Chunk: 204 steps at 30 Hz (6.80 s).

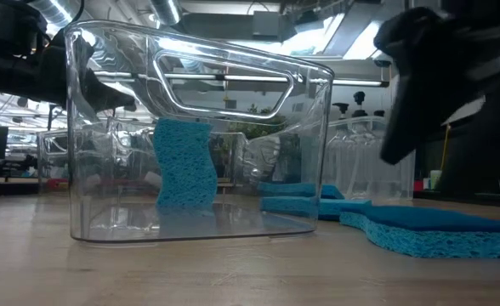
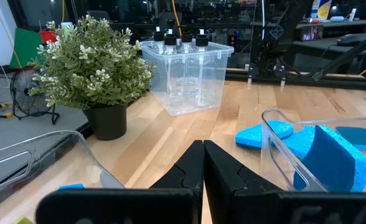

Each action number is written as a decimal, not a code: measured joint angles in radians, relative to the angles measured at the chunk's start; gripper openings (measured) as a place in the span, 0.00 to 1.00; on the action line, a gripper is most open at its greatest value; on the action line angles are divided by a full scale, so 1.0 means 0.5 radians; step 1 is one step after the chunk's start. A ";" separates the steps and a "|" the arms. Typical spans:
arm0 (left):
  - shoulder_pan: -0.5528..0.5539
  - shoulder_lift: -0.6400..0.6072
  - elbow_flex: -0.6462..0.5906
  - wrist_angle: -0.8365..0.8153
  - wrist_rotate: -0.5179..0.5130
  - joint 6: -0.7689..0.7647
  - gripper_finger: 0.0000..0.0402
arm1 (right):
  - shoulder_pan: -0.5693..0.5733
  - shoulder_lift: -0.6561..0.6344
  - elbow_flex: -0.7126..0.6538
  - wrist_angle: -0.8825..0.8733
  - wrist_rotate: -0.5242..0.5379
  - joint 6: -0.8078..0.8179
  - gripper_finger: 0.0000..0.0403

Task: Pick & Place Kitchen Sink Supplies
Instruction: Put the sponge into the bottom transparent bin

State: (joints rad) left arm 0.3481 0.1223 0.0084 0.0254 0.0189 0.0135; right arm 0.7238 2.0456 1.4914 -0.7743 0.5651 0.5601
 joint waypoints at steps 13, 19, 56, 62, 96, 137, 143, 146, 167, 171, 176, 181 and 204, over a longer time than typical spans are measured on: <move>0.000 0.000 0.000 0.000 0.000 0.000 0.00 | 0.045 0.104 0.000 0.077 -0.069 -0.056 0.66; 0.000 0.000 0.000 0.000 0.000 0.000 0.00 | 0.067 0.177 0.009 0.000 -0.005 0.058 0.66; 0.000 -0.001 0.000 0.000 0.000 0.000 0.00 | 0.253 0.021 -0.004 -0.428 0.644 1.542 0.02; 0.000 -0.001 0.000 0.000 0.000 0.000 0.00 | 0.332 -0.164 -0.003 -0.677 0.464 2.014 0.01; 0.000 -0.001 0.000 0.000 0.000 0.000 0.00 | 0.226 -0.590 -0.540 0.815 -0.408 1.915 0.01; 0.000 -0.001 0.000 0.000 0.001 0.000 0.00 | -0.041 -0.525 -0.540 1.062 -0.957 1.313 0.02; 0.000 -0.001 0.000 0.000 0.000 0.000 0.00 | -0.041 -0.525 -0.540 1.039 -0.903 1.232 0.03; 0.000 -0.001 0.000 0.000 0.000 0.000 0.00 | -0.041 -0.525 -0.540 1.038 -0.903 1.225 0.06; 0.000 -0.001 0.000 0.000 0.000 0.000 0.00 | -0.043 -0.525 -0.540 1.017 -0.904 1.212 0.31; 0.000 -0.001 0.000 0.000 0.000 0.000 0.00 | -0.049 -0.525 -0.540 1.014 -0.905 1.211 0.39; 0.000 0.000 0.000 0.000 0.000 0.000 0.00 | -0.086 -0.525 -0.541 1.013 -0.951 1.172 0.48; 0.000 0.000 0.000 0.000 0.000 0.000 0.00 | -0.117 -0.525 -0.541 1.014 -1.002 1.051 0.54; 0.000 -0.001 0.000 0.000 0.000 0.000 0.00 | -0.209 -0.612 -0.475 0.772 -1.239 0.955 0.55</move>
State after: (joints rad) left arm 0.3481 0.1219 0.0086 0.0254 0.0189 0.0135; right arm 0.6194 1.7397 1.2537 -0.3881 -0.0541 1.0375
